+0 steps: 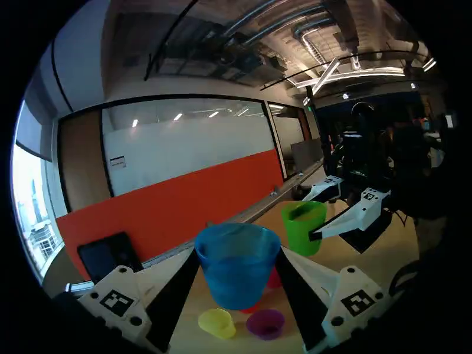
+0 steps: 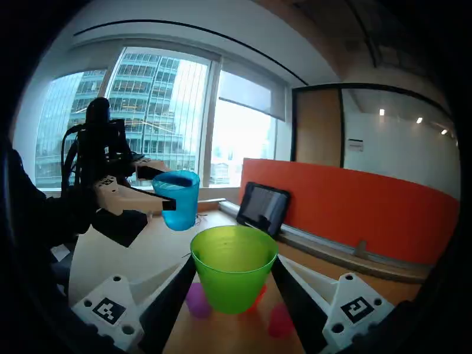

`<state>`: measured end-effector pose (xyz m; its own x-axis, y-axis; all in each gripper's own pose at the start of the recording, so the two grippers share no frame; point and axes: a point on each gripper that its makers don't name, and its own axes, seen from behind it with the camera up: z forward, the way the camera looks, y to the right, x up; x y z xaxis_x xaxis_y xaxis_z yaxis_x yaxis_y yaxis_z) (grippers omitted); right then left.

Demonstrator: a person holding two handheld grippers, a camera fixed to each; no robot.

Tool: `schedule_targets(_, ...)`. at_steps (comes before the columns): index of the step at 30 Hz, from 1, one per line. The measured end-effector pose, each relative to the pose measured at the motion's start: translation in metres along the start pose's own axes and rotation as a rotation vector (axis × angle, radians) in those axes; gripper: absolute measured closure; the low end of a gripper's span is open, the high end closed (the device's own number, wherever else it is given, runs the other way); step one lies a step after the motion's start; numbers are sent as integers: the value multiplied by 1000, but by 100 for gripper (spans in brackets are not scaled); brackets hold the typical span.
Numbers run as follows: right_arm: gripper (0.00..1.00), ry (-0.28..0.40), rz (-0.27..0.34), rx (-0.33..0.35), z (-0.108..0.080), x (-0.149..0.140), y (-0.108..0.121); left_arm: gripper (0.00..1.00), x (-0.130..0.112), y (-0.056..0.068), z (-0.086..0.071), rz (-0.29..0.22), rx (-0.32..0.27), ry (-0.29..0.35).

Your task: Pour water

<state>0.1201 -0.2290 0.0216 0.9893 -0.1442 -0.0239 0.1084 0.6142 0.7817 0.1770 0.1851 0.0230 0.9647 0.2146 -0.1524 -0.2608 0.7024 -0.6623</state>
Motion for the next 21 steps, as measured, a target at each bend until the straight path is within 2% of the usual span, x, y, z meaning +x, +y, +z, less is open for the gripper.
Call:
schedule_targets(10,9,-6,-4,38,7,-5,-17,14,22,-7,5,123,33,7)
schedule_targets(21,9,-7,0,71,14,-9,-32,14,43,-19,7,281,82,11)
